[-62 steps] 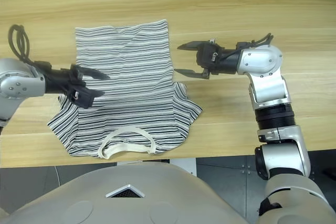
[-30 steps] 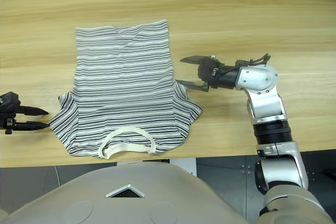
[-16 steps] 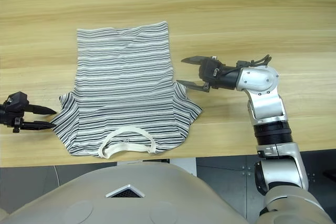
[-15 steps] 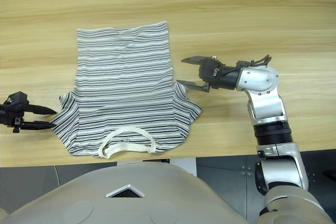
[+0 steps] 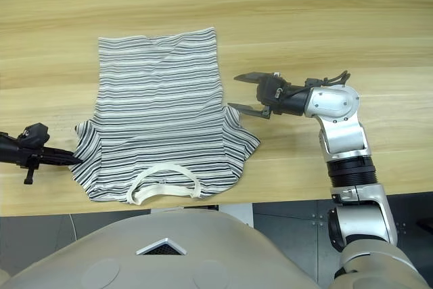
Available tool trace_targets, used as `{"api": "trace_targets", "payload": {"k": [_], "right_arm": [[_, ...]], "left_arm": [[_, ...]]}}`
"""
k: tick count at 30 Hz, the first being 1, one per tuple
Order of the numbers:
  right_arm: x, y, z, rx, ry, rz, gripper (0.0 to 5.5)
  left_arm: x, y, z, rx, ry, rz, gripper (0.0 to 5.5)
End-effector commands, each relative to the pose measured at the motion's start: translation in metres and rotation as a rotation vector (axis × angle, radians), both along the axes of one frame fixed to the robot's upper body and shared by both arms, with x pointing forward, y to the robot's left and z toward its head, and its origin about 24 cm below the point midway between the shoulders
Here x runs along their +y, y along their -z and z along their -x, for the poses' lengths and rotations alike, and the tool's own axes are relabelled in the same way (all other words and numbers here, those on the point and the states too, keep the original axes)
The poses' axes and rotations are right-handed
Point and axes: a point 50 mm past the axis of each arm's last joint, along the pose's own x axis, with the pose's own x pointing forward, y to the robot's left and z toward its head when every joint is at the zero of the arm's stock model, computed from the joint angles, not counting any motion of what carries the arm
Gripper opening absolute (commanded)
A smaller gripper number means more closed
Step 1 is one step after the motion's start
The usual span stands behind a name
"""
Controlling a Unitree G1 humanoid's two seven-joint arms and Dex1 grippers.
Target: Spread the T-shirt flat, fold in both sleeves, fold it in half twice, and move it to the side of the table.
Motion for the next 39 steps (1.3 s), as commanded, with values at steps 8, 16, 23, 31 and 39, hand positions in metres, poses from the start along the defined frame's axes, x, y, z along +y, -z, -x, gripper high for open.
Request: {"api": "trace_targets", "payload": {"k": [8, 16, 23, 31, 39], "right_arm": [[0.002, -0.001, -0.003, -0.013, 0.003, 0.002, 2.95], [0.006, -0.001, -0.005, -0.012, -0.016, 0.003, 2.95], [0.008, 0.0, -0.003, -0.008, -0.021, 0.001, 2.95], [0.014, 0.002, -0.004, -0.01, -0.024, -0.013, 2.95], [0.02, 0.005, -0.006, -0.014, -0.033, -0.026, 2.95]], "left_arm": [[-0.001, 0.002, 0.002, 0.046, -0.018, -0.009, 0.14], [-0.006, -0.026, -0.015, -0.06, -0.059, 0.091, 0.14], [-0.01, -0.038, -0.014, -0.087, -0.045, 0.155, 0.14], [-0.022, -0.052, -0.017, -0.086, -0.009, 0.212, 0.14], [-0.042, -0.051, -0.044, -0.12, 0.024, 0.234, 0.14]]}}
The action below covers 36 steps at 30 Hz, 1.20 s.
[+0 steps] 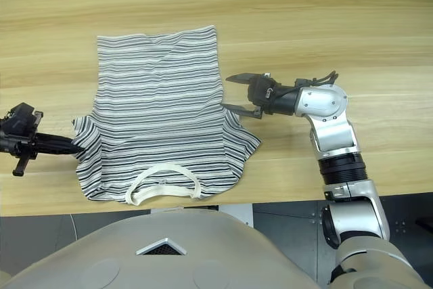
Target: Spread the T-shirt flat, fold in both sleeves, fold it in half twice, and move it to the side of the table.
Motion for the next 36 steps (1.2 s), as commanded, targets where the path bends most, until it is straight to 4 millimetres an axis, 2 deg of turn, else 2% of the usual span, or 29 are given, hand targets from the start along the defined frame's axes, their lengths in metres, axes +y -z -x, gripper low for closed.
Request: {"api": "trace_targets", "payload": {"k": [1, 8, 17, 24, 36], "right_arm": [[0.006, 0.0, -0.003, -0.02, -0.013, 0.0, 2.95], [0.011, 0.001, -0.006, -0.023, -0.021, -0.012, 2.95], [0.015, 0.004, -0.007, -0.023, -0.028, -0.025, 2.95], [0.017, 0.005, -0.005, -0.022, -0.032, -0.032, 2.95], [0.017, 0.005, -0.006, -0.022, -0.036, -0.033, 2.95]], "left_arm": [[-0.012, 0.001, -0.021, -0.018, 0.012, -0.003, 0.14], [-0.038, 0.018, -0.033, 0.026, 0.084, -0.011, 0.14], [-0.06, 0.039, -0.028, 0.095, 0.198, -0.027, 0.14], [-0.07, 0.049, -0.03, 0.129, 0.214, -0.021, 0.14], [-0.074, 0.041, -0.031, 0.171, 0.186, 0.024, 2.09]]}}
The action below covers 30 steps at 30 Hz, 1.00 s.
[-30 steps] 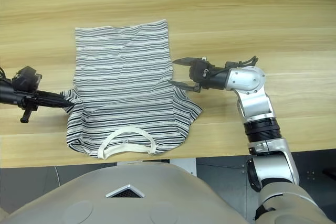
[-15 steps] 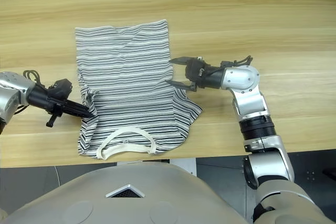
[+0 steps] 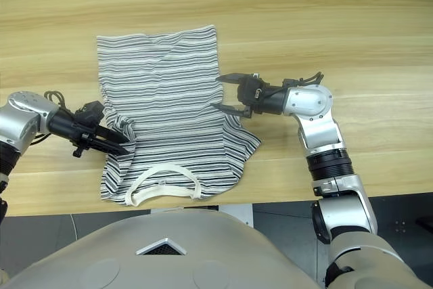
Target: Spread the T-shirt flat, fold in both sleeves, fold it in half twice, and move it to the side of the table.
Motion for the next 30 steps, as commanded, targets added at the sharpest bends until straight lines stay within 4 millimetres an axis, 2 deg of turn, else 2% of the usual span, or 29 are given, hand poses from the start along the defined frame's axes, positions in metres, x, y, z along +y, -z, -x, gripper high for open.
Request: {"api": "trace_targets", "payload": {"k": [1, 10, 13, 14, 16, 18, 20, 22, 24, 30], "right_arm": [[0.001, -0.002, -0.002, -0.011, -0.008, 0.006, 2.95], [-0.001, -0.003, -0.004, -0.013, 0.001, 0.012, 2.95], [-0.015, -0.006, -0.007, 0.017, 0.058, 0.006, 2.95], [-0.027, -0.011, -0.008, 0.096, 0.094, -0.053, 2.95], [-0.056, -0.021, -0.008, 0.359, 0.147, -0.207, 2.95], [-0.077, -0.022, -0.003, 0.553, 0.185, -0.187, 2.95], [-0.09, -0.024, 0.001, 0.651, 0.214, -0.116, 2.95], [-0.098, -0.021, 0.007, 0.715, 0.228, -0.032, 2.95], [-0.103, -0.014, 0.014, 0.775, 0.23, 0.028, 2.95], [-0.097, 0.015, 0.037, 0.949, 0.213, 0.125, 2.95]], "left_arm": [[0.002, -0.008, -0.001, -0.006, 0.003, -0.001, 2.21], [-0.004, -0.017, -0.005, -0.015, -0.011, 0.062, 3.78], [-0.004, -0.028, -0.014, -0.148, -0.022, 0.13, 3.78], [-0.002, -0.038, -0.018, -0.222, -0.045, 0.187, 3.78], [0.005, -0.055, -0.024, -0.406, -0.09, 0.249, 3.78], [0.014, -0.063, -0.028, -0.54, -0.141, 0.229, 3.78], [0.023, -0.076, -0.029, -0.63, -0.176, 0.24, 3.78], [0.031, -0.087, -0.03, -0.687, -0.209, 0.255, 3.78], [0.033, -0.09, -0.028, -0.717, -0.22, 0.248, 3.78], [0.03, -0.086, -0.026, -0.752, -0.262, 0.238, 3.78]]}}
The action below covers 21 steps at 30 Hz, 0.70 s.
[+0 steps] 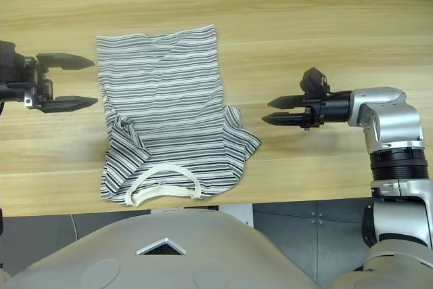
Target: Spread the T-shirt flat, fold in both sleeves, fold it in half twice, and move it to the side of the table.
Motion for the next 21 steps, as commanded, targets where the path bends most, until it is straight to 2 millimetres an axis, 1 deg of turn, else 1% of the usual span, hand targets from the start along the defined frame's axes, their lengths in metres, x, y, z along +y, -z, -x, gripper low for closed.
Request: {"api": "trace_targets", "payload": {"k": [1, 4, 8, 13, 15, 20, 21], "right_arm": [[0.004, 0.015, 0.013, 0.084, -0.032, 0.059, 2.95], [0.011, 0.025, 0.022, 0.125, -0.051, 0.071, 2.95], [0.019, 0.036, 0.031, 0.181, -0.056, 0.059, 2.95], [0.027, 0.04, 0.041, 0.214, -0.089, 0.044, 2.95], [0.028, 0.041, 0.042, 0.219, -0.086, 0.046, 2.95], [0.024, 0.044, 0.043, 0.224, -0.068, 0.064, 1.93], [0.024, 0.044, 0.043, 0.224, -0.066, 0.067, 1.79]], "left_arm": [[-0.002, -0.006, -0.001, -0.032, -0.036, 0.022, 3.78], [-0.005, -0.014, -0.003, -0.048, -0.035, 0.061, 3.78], [-0.008, -0.014, -0.004, -0.048, -0.047, 0.059, 3.78], [-0.011, -0.014, -0.002, -0.05, -0.047, 0.063, 3.78], [-0.013, -0.013, -0.003, -0.049, -0.05, 0.061, 3.78], [-0.016, -0.01, -0.003, -0.053, -0.054, 0.057, 3.79], [-0.016, -0.01, -0.003, -0.057, -0.055, 0.057, 3.79]]}}
